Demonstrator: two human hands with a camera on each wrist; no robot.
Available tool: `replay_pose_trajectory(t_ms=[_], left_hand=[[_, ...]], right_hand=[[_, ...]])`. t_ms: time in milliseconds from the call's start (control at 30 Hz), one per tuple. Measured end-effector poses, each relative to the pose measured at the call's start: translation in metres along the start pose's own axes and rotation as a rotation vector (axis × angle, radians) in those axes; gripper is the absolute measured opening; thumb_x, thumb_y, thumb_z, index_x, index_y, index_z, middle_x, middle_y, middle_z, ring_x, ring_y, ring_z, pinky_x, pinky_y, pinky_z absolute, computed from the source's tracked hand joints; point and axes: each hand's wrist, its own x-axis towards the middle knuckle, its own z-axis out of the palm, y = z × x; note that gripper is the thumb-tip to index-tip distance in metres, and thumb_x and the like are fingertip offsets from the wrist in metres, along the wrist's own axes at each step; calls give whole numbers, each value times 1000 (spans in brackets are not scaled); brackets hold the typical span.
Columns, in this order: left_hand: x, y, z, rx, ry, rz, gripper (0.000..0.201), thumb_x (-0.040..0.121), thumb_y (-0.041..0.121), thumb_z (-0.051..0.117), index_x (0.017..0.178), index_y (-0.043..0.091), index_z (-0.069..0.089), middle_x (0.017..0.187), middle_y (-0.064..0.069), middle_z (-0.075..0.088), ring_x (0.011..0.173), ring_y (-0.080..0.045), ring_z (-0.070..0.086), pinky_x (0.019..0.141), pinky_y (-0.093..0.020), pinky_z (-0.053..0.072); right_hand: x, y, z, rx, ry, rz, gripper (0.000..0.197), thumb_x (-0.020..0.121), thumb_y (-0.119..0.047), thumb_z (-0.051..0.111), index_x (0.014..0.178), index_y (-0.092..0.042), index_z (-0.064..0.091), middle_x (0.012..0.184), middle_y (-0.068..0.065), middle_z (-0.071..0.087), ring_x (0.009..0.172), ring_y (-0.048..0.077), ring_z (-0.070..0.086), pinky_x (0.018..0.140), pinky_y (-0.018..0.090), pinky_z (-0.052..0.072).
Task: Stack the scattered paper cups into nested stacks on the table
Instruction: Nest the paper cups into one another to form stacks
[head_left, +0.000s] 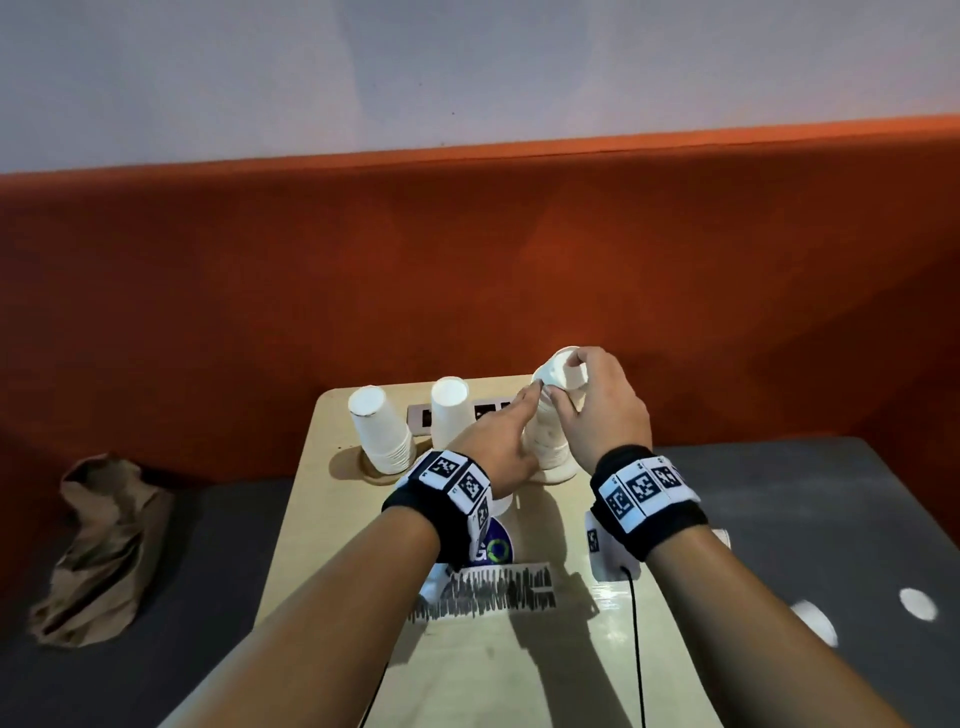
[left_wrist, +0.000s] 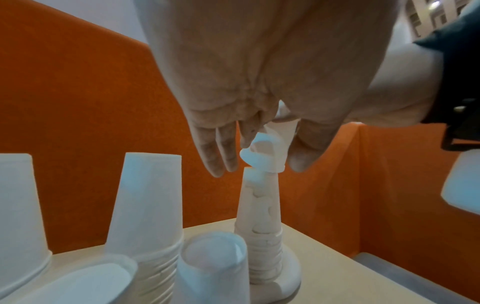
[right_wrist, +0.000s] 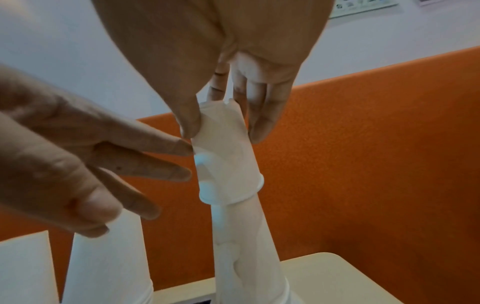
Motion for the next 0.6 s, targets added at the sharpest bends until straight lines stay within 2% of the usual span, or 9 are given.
replay_pose_trajectory(t_ms=[100, 200, 267, 400, 500, 600], left_hand=[[11, -6, 6, 0, -16, -50, 92, 87, 18, 58, 156, 27, -2, 126, -13, 61, 109, -28, 59, 89, -34, 48], [19, -10, 15, -29, -31, -75, 91, 85, 15, 57, 156, 24, 1, 109, -11, 65, 101, -29, 61, 85, -37, 50], [24, -14, 21, -33, -33, -83, 88, 85, 16, 58, 155, 23, 4, 112, -12, 65, 103, -30, 61, 86, -38, 51], [30, -21, 31, -8, -27, -98, 85, 88, 21, 58, 155, 24, 7, 118, -11, 63, 108, -29, 60, 83, -33, 48], [36, -24, 36, 18, -36, -103, 79, 88, 25, 59, 152, 22, 13, 115, -13, 64, 107, -33, 60, 88, -38, 51], [44, -28, 41, 77, -29, -112, 75, 87, 27, 59, 149, 18, 19, 114, -16, 64, 111, -36, 57, 92, -38, 47]], right_hand=[[11, 0, 13, -59, -66, -15, 28, 94, -30, 62, 117, -19, 49, 126, -3, 53, 87, 25, 60, 65, 29, 37], [17, 5, 27, -75, -122, -9, 28, 94, -29, 62, 117, -19, 49, 130, -1, 51, 87, 29, 61, 65, 30, 36], [18, 9, 35, -71, -132, 8, 28, 94, -28, 63, 116, -19, 49, 129, -1, 52, 87, 32, 61, 65, 31, 36], [20, 18, 48, -75, -166, 62, 28, 94, -30, 63, 116, -20, 49, 126, 0, 54, 87, 33, 61, 67, 32, 36], [21, 27, 56, -92, -188, 74, 29, 94, -32, 61, 117, -19, 49, 127, 0, 54, 88, 34, 62, 67, 32, 35], [22, 33, 61, -119, -203, 71, 30, 95, -33, 60, 119, -19, 49, 128, 1, 54, 88, 35, 62, 66, 32, 34]])
